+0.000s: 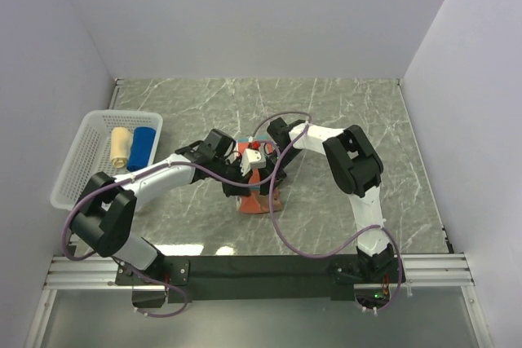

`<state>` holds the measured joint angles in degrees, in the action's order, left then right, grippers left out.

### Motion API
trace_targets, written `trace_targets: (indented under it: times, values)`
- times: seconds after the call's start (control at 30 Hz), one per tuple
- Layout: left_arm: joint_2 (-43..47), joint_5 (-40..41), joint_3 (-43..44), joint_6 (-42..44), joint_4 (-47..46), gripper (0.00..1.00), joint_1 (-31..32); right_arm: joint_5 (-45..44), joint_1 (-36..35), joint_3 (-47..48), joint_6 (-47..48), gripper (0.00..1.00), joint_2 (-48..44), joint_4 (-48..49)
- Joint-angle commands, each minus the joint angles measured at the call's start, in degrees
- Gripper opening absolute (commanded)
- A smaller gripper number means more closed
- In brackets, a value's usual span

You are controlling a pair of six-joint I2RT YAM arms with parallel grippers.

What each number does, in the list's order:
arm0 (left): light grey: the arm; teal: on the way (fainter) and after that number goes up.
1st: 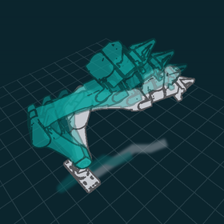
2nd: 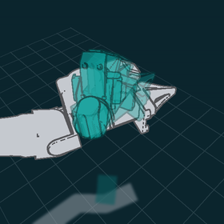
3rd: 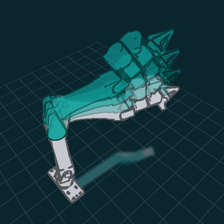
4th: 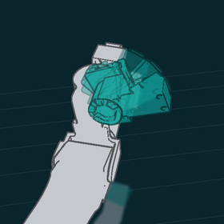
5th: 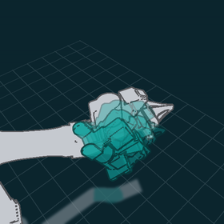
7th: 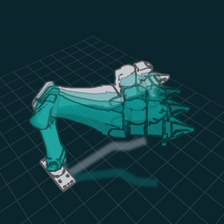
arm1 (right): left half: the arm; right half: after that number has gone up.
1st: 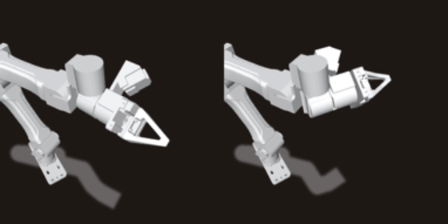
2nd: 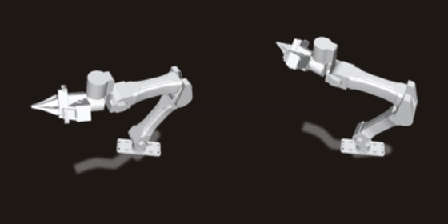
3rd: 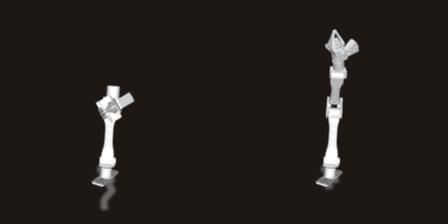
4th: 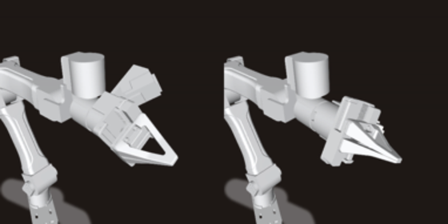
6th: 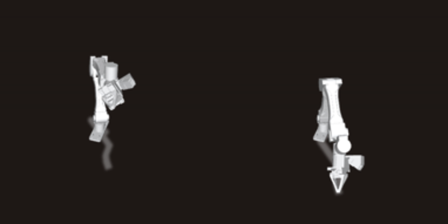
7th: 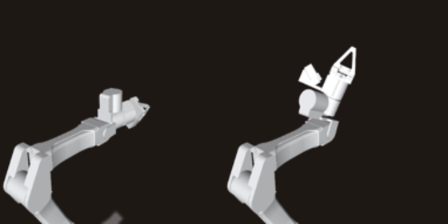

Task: Roll the towels
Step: Fold the towel

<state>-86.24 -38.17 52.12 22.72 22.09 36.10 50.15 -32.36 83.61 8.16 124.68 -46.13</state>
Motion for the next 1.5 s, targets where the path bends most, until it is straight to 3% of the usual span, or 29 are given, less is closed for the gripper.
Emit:
trace_targets:
  times: [0.0, 0.23, 0.43, 0.63, 0.83, 1.0, 1.27, 1.47]
  values:
    - [-0.60, -1.99, 2.72, -1.63, -2.31, 0.01, -1.03, -1.64, -0.77, 1.64, 2.65, 0.00, -1.99, -3.09]
    - [1.06, -5.15, 0.89, 1.27, 0.41, 0.01, -1.12, -0.14, 1.94, 5.77, 4.32, 0.00, -3.47, -8.44]
    - [4.93, -2.70, -3.86, 3.03, -0.72, 0.01, 1.60, 0.73, 3.36, 8.41, 6.69, 0.00, -5.94, -14.58]
    - [5.99, -0.41, -5.97, 0.14, -4.06, 0.01, 3.72, 4.60, 2.22, 2.45, 10.29, 0.00, -4.02, -17.94]
    - [5.73, -0.06, -6.24, -1.01, -4.42, 0.01, 3.72, 0.22, -0.33, -5.55, 9.42, 0.00, -1.46, -11.89]
    - [6.08, -0.50, -6.24, -1.71, -4.16, 0.01, 3.72, -4.88, -0.34, -6.71, 6.16, 0.00, -1.37, -7.31]
    - [7.05, -1.64, -6.68, -1.98, -4.07, 0.01, 3.72, -1.03, 2.38, -0.74, 8.80, 0.00, -9.10, -13.19]
    - [6.52, -2.17, -5.54, -2.42, -3.54, 0.01, 3.19, -2.16, 3.97, 3.66, 6.08, 0.00, -11.75, -10.56]
